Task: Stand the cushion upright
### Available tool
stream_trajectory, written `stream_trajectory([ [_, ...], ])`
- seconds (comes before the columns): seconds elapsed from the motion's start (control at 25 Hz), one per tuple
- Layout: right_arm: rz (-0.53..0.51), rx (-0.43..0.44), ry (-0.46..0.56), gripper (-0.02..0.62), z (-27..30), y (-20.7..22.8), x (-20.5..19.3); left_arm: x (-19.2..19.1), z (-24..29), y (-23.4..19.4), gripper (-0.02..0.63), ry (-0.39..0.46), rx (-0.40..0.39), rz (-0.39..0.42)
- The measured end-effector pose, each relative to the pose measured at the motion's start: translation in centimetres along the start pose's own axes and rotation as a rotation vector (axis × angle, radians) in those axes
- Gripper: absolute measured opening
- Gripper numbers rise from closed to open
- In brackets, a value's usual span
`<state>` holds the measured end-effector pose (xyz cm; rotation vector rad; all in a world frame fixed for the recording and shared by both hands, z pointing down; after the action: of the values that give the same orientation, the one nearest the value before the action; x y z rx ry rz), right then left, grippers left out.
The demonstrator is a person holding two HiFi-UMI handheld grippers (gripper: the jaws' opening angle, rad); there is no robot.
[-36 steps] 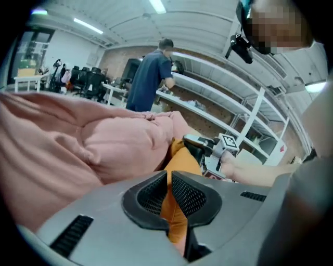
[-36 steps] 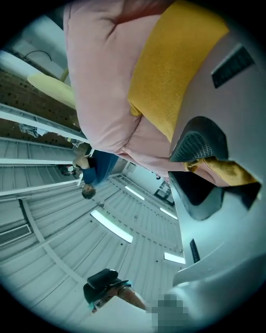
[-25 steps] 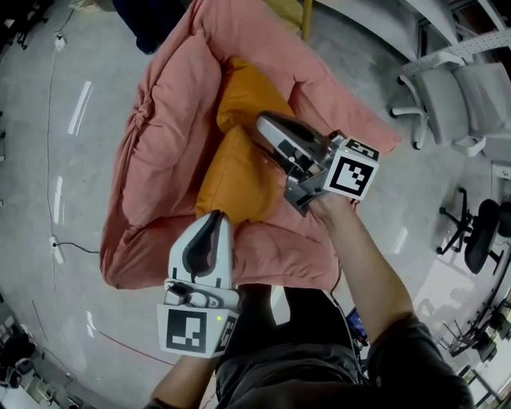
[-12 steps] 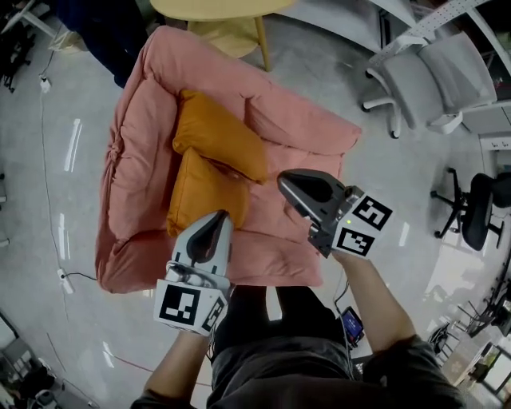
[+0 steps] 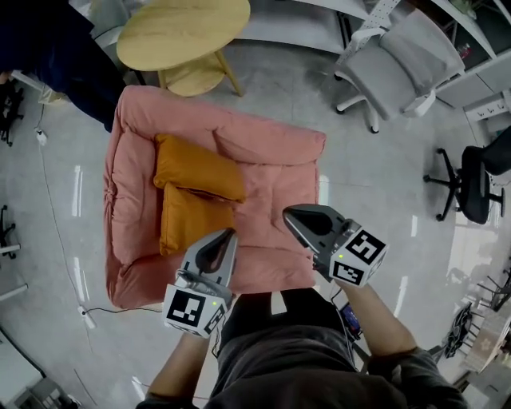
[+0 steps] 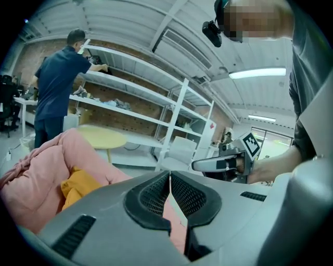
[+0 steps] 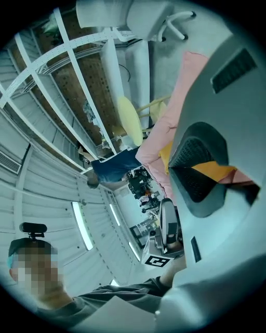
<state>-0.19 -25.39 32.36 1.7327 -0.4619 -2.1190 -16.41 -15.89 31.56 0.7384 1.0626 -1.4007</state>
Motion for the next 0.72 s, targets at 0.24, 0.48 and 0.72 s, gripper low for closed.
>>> stream_trajectory([
  [0.24, -0.017, -0.044, 0.018, 0.015, -3.0, -0.6, 1.0, 1.8, 0.9, 2.2, 0.02, -0.016, -0.071, 0.069],
  [0.48, -0.032, -0.081, 0.024, 0.015, -5.4, -0.7, 1.1, 2.7, 2.1, 4.4, 0.02, -0.03, -0.112, 0.103],
  [0.72, -0.03, -0.101, 0.031, 0.015, -5.8, -1.1, 1.8, 3.7, 2.4, 5.4, 0.02, -0.037, -0.16, 0.119],
])
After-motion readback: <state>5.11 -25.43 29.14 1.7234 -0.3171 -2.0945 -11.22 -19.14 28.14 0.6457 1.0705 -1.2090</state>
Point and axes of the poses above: the fingertips, and each gripper's own axes: z forward along the fingers, y to its right, x out of its top, the point moved 6 cm from there along -z, backward along the fingers, and after that the axes turned 15 degrees about x, right-handed, at the moved point
